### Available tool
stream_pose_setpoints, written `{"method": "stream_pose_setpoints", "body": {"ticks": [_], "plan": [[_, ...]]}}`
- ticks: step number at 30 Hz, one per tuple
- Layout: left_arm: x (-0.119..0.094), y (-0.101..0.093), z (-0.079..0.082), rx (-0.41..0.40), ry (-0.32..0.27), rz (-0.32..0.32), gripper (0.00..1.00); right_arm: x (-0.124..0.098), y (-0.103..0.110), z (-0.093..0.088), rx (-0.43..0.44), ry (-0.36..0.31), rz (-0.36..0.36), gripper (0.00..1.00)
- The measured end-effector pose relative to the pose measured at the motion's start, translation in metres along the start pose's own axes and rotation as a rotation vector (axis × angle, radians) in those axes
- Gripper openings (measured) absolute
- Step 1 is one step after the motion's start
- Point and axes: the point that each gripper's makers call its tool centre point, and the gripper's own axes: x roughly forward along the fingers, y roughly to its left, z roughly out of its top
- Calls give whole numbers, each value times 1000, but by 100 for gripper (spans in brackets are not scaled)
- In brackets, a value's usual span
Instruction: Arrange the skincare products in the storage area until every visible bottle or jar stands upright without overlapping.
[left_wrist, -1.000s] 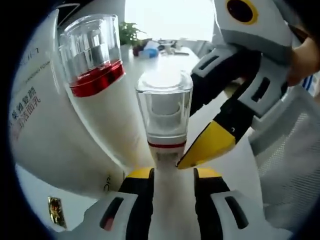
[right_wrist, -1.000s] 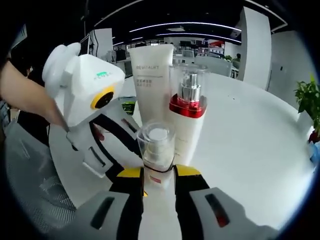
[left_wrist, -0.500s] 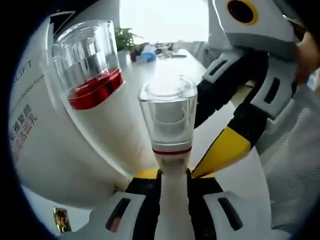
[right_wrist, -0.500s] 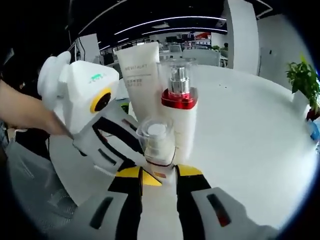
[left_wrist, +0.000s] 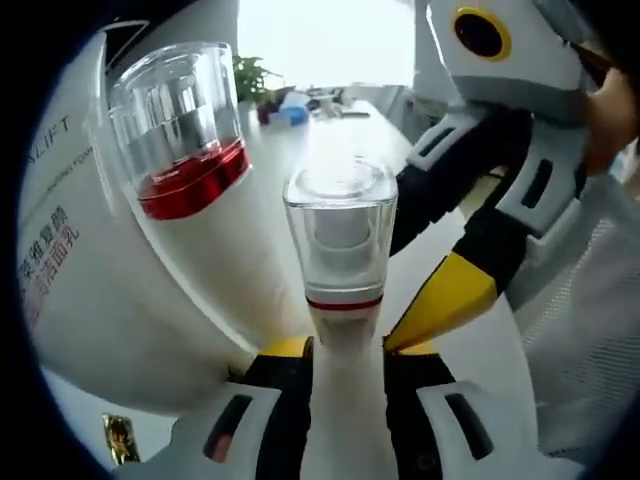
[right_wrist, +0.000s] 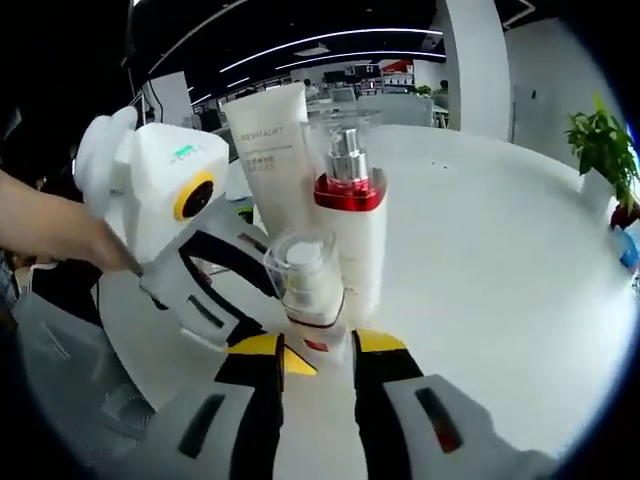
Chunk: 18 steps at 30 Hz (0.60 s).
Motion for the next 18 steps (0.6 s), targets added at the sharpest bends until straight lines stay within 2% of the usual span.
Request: {"method": "stream_pose_setpoints", "body": {"ticks": [14,18], "plan": [[-22,-6,-7,-16,16,31,28,-10,5,4,-23,0,-5,29],[-33,-8,-10,-57,15,59,32,-14,7,3,-62,13,-12,39]]}}
